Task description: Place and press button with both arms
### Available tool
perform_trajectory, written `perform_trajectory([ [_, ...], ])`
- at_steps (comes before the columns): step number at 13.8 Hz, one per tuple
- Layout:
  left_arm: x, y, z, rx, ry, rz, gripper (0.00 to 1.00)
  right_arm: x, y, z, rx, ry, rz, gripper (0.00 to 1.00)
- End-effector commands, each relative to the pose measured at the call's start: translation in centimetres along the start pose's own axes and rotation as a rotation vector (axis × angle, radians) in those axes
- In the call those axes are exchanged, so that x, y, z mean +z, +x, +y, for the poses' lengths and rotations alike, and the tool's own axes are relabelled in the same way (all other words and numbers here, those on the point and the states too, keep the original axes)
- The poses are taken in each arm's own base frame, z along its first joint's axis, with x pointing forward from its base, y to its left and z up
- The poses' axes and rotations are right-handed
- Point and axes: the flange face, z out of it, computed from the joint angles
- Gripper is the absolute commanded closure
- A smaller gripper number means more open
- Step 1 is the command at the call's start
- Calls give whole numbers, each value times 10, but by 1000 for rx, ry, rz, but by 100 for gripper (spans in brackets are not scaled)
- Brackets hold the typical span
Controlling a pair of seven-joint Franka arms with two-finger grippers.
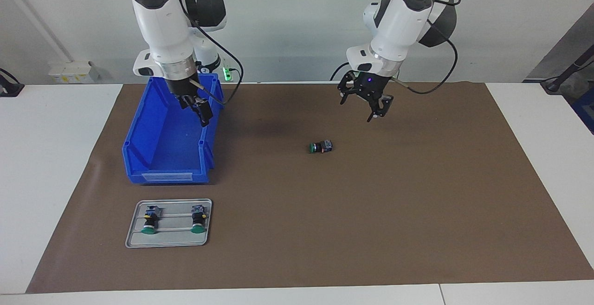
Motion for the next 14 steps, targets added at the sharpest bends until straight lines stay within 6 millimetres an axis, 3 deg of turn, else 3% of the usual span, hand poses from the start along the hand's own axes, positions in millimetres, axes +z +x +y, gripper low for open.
perform_trajectory([
  [1, 20, -4, 2, 73, -4, 8, 0, -19, 19, 8, -113, 27, -48, 0],
  [3, 55, 11, 13, 109, -6, 2, 1, -28, 24, 16, -199, 35, -47, 0],
  [6, 86, 21, 10, 111, 14, 21, 1, -32, 26, 28, -324, 37, -44, 0],
  [9, 124, 20, 12, 105, -3, -5, 1, -40, 16, 26, -402, 34, -39, 0],
  [13, 126, 25, 23, 124, -16, -16, 1, -37, 8, 22, -416, 32, -59, 0],
  [14, 146, 15, 36, 141, -31, -44, 10, -38, -6, 10, -355, 25, -68, 0],
])
